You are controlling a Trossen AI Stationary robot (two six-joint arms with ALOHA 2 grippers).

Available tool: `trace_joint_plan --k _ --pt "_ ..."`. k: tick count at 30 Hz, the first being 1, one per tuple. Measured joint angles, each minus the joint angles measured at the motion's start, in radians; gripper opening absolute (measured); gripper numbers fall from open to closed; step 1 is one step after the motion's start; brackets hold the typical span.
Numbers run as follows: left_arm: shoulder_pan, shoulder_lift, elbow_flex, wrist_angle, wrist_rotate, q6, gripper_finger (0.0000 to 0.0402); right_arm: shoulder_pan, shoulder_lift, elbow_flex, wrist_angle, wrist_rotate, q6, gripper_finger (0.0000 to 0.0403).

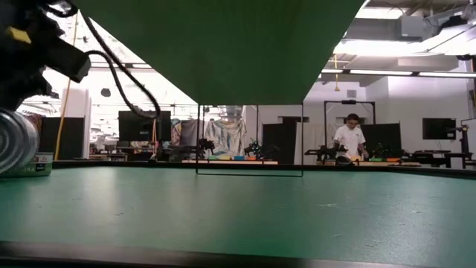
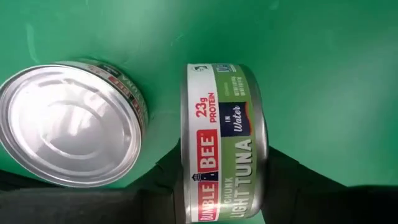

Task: Stack canned seafood by type on shelf
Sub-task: Stack the green white tuna can on top of the other green white tuna can on the shelf

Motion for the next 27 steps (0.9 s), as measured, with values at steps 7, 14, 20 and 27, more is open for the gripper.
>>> trace_joint_plan --k 7,14,20,27 --pt "-0.019 -0.145 0.0 0.043 -0.008 0.076 0.0127 -0.007 0.0 0.0 0.0 0.0 0.0 0.0228" --pt "-0.17 -0.298 0.024 0.195 -0.068 0.346 0.0135 -0.036 0.0 0.0 -0.007 0.002 0.009 0.0228" --pt "-0.294 -0.332 0.089 0.198 -0.314 0.676 0.0138 -0.072 0.0 0.0 -0.008 -0.007 0.082 0.0228" --pt "-0.336 -0.319 0.127 0.447 -0.614 1.177 0.0137 -0.119 0.0 0.0 -0.008 -0.01 0.205 0.0228"
